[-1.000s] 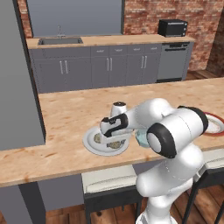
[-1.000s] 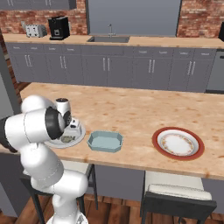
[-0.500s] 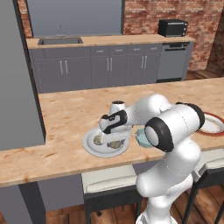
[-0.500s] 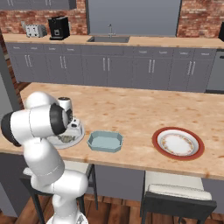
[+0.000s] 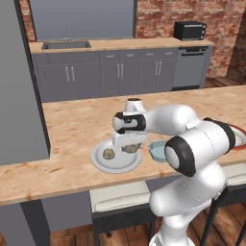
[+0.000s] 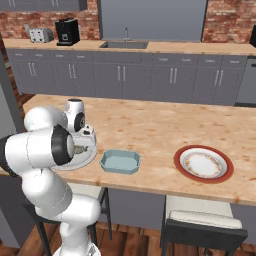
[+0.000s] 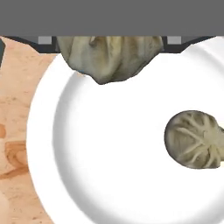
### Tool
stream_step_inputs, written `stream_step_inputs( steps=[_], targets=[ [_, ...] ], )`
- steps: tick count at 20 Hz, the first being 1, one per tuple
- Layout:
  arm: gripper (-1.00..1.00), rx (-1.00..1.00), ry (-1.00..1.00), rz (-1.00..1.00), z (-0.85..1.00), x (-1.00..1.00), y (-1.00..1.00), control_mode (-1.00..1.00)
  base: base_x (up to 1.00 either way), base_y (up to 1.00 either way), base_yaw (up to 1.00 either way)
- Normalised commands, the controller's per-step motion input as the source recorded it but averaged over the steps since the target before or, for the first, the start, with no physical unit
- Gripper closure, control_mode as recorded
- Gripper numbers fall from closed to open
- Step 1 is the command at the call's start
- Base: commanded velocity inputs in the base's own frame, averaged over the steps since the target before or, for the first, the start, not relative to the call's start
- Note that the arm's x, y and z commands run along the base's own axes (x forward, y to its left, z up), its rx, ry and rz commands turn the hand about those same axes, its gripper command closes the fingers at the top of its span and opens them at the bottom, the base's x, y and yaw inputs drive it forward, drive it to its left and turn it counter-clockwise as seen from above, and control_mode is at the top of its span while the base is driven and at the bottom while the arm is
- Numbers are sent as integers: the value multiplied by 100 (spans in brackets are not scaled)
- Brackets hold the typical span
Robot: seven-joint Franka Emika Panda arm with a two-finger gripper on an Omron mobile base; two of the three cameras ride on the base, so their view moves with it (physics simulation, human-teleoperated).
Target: Place two dumplings into each of the tupperware containers and then place the containers in the fridge.
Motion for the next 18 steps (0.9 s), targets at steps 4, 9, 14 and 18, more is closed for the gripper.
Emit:
stream_step_inputs(
  steps=[4, 9, 14, 18],
  targets=[
    [100, 0, 0, 0, 47, -36, -89, -100, 0, 0, 0],
    [100, 0, 0, 0, 4, -6, -100, -100, 0, 0, 0],
    [100, 1, 0, 0, -13, 43, -85, -100, 0, 0, 0],
    [100, 0, 0, 0, -43, 62, -37, -100, 0, 0, 0]
  ],
)
